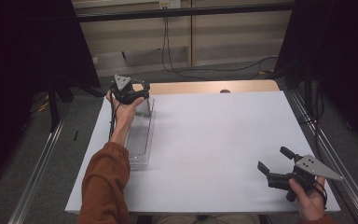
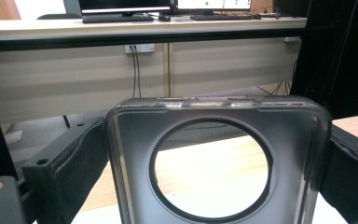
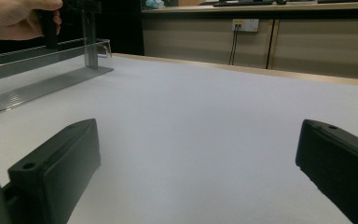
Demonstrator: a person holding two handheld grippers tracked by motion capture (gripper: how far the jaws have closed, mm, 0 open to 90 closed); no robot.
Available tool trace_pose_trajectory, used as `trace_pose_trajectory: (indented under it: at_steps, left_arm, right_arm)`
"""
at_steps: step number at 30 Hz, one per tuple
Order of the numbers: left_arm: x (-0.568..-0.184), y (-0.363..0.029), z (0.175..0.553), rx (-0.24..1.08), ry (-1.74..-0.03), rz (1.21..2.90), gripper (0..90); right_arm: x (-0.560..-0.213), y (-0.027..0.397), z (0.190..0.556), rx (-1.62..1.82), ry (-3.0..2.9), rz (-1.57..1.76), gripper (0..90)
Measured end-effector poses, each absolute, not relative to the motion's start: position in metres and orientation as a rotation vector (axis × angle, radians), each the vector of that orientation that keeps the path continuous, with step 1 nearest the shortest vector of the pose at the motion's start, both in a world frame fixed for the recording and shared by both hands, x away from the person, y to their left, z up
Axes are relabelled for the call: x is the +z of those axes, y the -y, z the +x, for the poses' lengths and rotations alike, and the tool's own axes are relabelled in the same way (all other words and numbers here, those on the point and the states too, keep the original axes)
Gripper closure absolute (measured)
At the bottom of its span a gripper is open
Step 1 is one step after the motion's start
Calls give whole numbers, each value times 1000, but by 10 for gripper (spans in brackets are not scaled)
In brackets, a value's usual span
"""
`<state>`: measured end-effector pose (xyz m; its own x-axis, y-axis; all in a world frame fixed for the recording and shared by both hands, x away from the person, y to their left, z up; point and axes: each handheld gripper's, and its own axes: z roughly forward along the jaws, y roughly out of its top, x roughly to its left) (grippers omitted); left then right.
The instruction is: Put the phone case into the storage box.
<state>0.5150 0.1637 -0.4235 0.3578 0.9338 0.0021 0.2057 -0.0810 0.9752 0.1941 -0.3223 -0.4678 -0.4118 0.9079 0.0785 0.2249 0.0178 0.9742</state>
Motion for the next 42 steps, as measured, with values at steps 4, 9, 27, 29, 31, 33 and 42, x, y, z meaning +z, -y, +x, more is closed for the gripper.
trace_pose_trajectory:
  at_steps: [4, 9, 27, 29, 31, 33, 42]
  left_arm:
    - [-423, -163, 519, 846, -1095, 1528, 68]
    - [-424, -155, 521, 881, -1124, 1525, 83]
    - [-425, -148, 525, 876, -1076, 1562, 48]
    - [-424, -149, 526, 877, -1071, 1556, 40]
    - [-423, -150, 526, 871, -1077, 1541, 30]
    - [-422, -153, 526, 880, -1083, 1545, 29]
    - [-421, -161, 525, 870, -1085, 1553, 21]
  right_arm:
    - [-468, 322, 194, 1431, -1690, 1161, 0]
    - [-468, 322, 194, 1436, -1690, 1164, 0]
    - [-468, 322, 194, 1436, -1692, 1164, 0]
    - [-468, 322, 194, 1438, -1693, 1164, 0]
    - [-468, 322, 194, 1438, -1693, 1159, 0]
    - [-468, 322, 194, 1439, -1694, 1162, 0]
    - [-468, 322, 194, 1438, -1694, 1158, 0]
